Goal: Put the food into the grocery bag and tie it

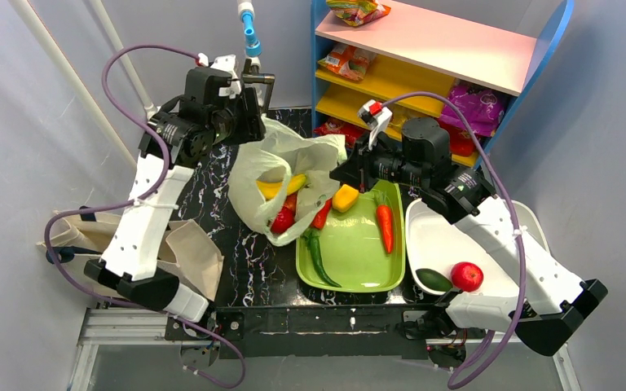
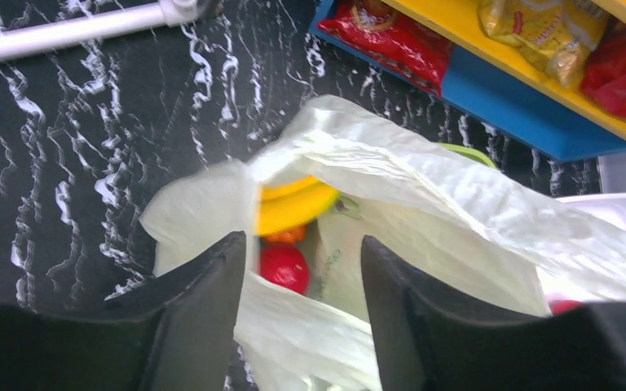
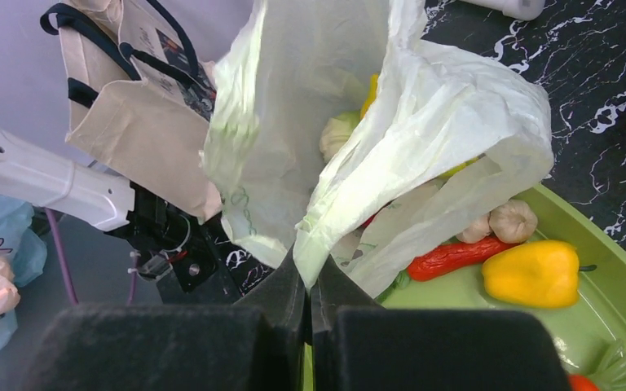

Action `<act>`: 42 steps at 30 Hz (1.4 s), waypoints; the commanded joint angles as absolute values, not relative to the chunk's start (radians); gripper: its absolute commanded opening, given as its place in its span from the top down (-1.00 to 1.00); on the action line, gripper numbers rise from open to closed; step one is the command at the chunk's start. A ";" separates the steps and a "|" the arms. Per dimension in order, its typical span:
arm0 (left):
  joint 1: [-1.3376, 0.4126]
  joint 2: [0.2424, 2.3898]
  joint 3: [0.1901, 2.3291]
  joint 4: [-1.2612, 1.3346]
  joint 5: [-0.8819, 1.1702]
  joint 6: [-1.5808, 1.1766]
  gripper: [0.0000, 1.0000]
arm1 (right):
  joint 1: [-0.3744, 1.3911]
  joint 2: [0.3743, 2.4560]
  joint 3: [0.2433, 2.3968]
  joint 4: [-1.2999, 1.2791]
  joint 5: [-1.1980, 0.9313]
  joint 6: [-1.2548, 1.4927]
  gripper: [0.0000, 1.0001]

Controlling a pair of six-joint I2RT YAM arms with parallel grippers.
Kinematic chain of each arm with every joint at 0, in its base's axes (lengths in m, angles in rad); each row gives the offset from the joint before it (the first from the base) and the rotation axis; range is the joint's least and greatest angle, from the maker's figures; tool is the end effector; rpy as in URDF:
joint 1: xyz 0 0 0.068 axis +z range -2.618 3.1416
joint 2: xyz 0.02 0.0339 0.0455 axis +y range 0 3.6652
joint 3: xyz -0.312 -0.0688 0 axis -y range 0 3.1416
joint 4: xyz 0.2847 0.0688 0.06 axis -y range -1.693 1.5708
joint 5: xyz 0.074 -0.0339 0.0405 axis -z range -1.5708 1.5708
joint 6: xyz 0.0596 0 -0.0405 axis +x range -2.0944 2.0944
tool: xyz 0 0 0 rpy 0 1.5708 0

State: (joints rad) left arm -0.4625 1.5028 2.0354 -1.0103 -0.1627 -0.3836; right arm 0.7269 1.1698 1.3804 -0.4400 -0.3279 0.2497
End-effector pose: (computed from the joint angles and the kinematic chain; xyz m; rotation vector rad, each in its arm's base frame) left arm 0.3010 -0.1393 0.5600 -0.0208 2.0609 -0.3611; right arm 0.2048 0.2078 0.4893 -0.6857 1.7725 0.9766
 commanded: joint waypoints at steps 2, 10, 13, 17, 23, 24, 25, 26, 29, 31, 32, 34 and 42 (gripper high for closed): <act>-0.462 1.391 2.020 -1.126 -0.074 -0.380 -0.37 | 0.730 1.167 1.434 -0.393 -0.337 0.309 0.97; -0.462 1.243 2.004 -1.270 0.079 -0.404 -0.66 | 0.730 1.239 1.520 -0.422 -0.328 0.328 0.97; -0.462 1.168 1.946 -1.262 0.114 -0.407 -0.66 | 0.730 1.269 1.556 -0.450 -0.327 0.326 0.97; -0.463 1.082 1.844 -1.198 0.244 -0.413 -0.61 | 0.732 1.290 1.571 -0.472 -0.344 0.299 0.97; -0.464 0.979 1.597 -1.018 0.326 -0.477 -0.48 | 0.732 1.304 1.581 -0.489 -0.353 0.251 0.97; -0.463 0.974 1.572 -0.991 0.332 -0.490 -0.47 | 0.731 1.309 1.588 -0.497 -0.356 0.244 0.97; -0.464 0.972 1.551 -0.967 0.341 -0.500 -0.47 | 0.731 1.313 1.596 -0.507 -0.364 0.239 0.97; -0.465 0.970 1.532 -0.942 0.352 -0.508 -0.47 | 0.732 1.317 1.604 -0.519 -0.374 0.231 0.97; -0.466 0.971 1.479 -0.864 0.383 -0.531 -0.47 | 0.732 1.321 1.615 -0.540 -0.388 0.226 0.97; -0.468 0.979 1.453 -0.815 0.410 -0.538 -0.45 | 0.732 1.317 1.614 -0.546 -0.390 0.225 0.97; -0.471 0.984 1.445 -0.799 0.417 -0.538 -0.44 | 0.733 1.316 1.612 -0.548 -0.390 0.225 0.97; -0.480 0.999 1.435 -0.775 0.427 -0.535 -0.42 | 0.733 1.311 1.608 -0.550 -0.387 0.224 0.97; -0.508 1.045 1.403 -0.714 0.409 -0.505 -0.36 | 0.736 1.307 1.608 -0.552 -0.428 0.225 0.97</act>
